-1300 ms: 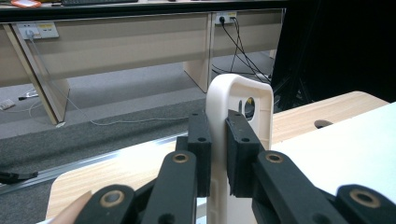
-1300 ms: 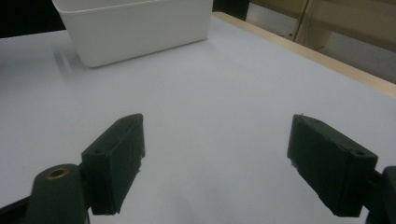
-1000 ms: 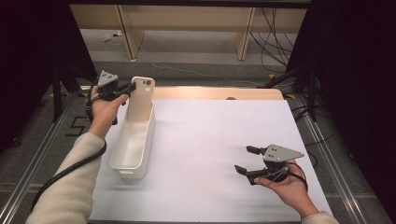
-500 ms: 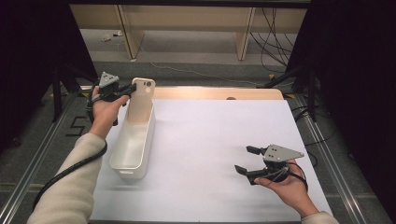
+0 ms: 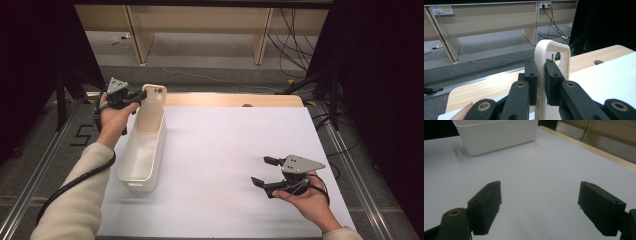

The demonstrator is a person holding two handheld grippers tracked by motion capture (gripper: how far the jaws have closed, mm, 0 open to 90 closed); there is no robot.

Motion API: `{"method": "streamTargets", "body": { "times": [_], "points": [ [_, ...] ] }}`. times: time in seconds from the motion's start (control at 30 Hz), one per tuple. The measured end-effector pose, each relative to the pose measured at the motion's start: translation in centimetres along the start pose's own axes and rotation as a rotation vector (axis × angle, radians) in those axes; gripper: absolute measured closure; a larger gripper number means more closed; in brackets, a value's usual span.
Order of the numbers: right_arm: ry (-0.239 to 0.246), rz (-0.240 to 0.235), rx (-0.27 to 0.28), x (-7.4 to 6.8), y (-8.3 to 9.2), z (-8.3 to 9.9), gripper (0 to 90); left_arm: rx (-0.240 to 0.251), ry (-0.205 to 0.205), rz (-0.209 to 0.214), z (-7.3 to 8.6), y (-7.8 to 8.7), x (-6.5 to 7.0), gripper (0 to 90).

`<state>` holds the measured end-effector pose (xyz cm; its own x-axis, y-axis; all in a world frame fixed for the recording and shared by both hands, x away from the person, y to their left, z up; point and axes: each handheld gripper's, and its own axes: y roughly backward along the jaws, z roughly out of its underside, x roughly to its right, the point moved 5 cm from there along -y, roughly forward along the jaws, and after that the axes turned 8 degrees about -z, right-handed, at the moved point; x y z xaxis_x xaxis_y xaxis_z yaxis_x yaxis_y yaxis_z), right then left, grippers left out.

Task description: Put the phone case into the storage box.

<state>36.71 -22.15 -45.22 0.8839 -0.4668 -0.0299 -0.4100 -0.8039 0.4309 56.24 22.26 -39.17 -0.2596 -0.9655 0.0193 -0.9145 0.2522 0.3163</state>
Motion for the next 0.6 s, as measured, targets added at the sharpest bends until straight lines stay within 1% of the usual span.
{"method": "streamTargets", "body": {
  "times": [0.6],
  "points": [
    [0.001,0.0,-0.003,0.02,-0.02,0.06,20.2,-0.019,0.009,-0.003,0.74,-0.41,-0.24,81.7]
  ]
}}
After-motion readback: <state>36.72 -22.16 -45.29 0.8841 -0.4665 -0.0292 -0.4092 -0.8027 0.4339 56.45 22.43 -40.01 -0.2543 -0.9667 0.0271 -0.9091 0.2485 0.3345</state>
